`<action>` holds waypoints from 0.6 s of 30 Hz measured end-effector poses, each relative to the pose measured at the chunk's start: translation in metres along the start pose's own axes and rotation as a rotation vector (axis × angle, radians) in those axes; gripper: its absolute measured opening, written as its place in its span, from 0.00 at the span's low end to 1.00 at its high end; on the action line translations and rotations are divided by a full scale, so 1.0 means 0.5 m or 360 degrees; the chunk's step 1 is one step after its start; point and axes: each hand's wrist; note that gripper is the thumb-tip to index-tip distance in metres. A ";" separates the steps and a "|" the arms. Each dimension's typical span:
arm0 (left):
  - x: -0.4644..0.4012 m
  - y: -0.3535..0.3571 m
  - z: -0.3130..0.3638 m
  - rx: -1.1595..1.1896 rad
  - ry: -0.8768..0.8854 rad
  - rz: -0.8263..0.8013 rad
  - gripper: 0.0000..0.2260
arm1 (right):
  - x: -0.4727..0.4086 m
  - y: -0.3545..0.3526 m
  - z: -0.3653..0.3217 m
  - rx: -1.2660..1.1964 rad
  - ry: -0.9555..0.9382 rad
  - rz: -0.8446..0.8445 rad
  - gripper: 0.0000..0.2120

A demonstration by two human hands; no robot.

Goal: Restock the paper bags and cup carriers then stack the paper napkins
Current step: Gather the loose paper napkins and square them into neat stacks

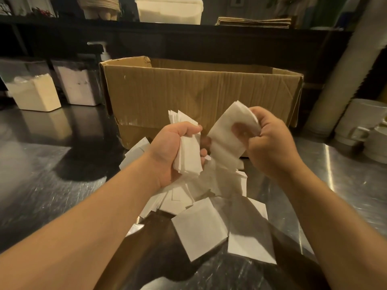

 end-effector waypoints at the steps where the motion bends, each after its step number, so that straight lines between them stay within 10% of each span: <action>1: -0.001 0.001 -0.001 0.0004 0.0069 0.0036 0.10 | -0.001 -0.001 -0.003 -0.0073 0.0040 0.0058 0.10; 8: 0.005 -0.002 0.002 -0.0084 0.0092 -0.0069 0.19 | -0.001 -0.027 -0.046 -0.0980 0.0485 -0.0363 0.10; 18: 0.009 -0.003 -0.012 -0.0133 -0.0089 -0.0422 0.29 | 0.025 0.013 -0.038 -0.0393 0.0402 -0.0425 0.06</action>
Point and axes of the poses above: each hand's wrist, its own x-axis away from the middle knuckle, its own y-axis out of the palm, z = x × y, and after that the axes turned 10 degrees about z, right-handed
